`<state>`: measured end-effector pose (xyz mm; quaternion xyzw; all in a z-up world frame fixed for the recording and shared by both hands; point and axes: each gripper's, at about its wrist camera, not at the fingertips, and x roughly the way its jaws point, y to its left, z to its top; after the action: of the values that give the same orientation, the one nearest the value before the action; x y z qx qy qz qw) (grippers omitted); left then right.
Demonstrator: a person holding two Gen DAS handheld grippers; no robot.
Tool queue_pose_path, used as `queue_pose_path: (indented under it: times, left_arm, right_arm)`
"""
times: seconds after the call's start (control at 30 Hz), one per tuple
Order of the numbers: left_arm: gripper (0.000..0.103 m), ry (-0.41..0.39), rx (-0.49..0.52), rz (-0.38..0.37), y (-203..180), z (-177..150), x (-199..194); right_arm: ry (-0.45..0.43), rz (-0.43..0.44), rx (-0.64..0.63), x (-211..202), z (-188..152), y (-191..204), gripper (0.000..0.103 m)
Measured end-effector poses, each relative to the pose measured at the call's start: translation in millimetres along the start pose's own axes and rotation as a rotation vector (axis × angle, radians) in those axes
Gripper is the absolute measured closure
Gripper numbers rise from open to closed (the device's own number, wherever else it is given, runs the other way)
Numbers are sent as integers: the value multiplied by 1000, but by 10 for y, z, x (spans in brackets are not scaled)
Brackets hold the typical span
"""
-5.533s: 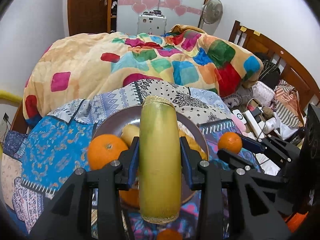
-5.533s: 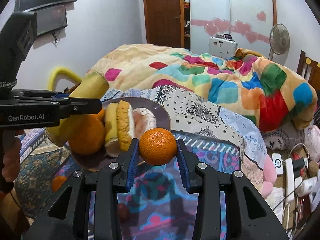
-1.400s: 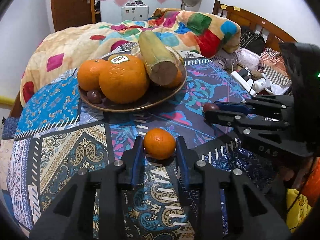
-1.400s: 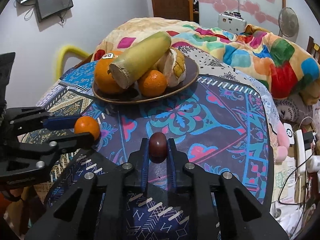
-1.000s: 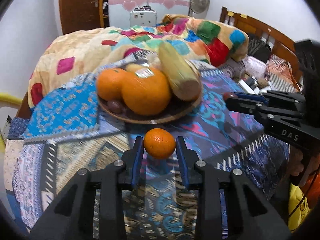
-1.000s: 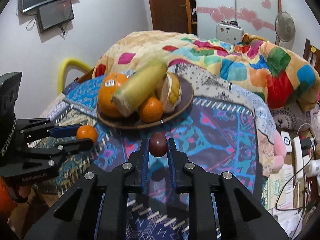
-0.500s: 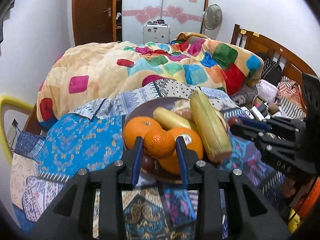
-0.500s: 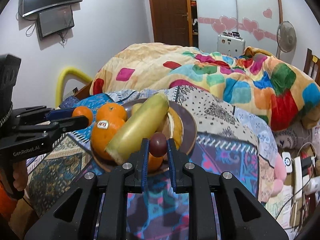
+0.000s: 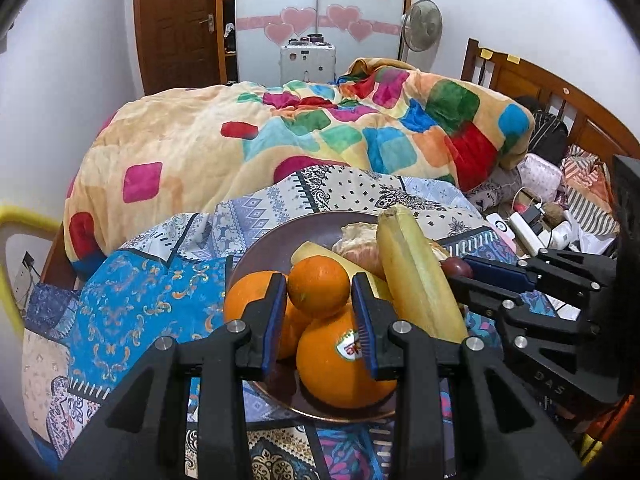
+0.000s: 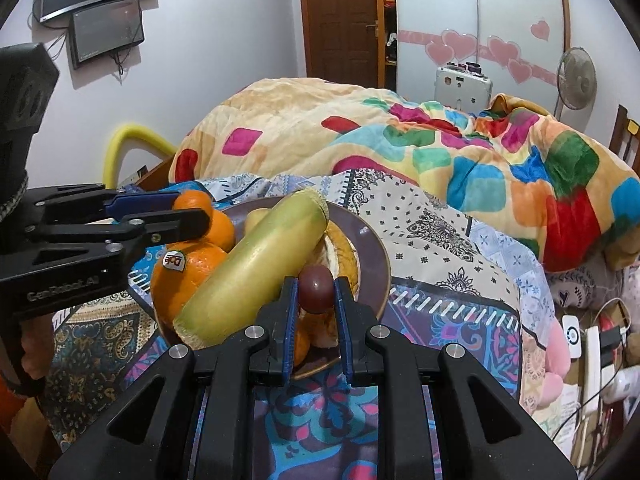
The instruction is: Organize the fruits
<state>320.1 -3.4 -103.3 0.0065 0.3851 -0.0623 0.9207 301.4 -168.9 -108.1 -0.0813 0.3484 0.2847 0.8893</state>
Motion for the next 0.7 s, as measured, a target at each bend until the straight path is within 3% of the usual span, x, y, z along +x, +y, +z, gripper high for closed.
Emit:
queue_pose_path:
  times: [0.27, 0.7]
  left_arm:
    - [65, 32, 9, -10, -35, 10, 129]
    - [65, -5, -31, -17, 34, -23, -89]
  right_arm:
    - [2, -8, -15, 5, -9, 13, 84]
    - [3, -7, 2, -60, -33, -37, 66]
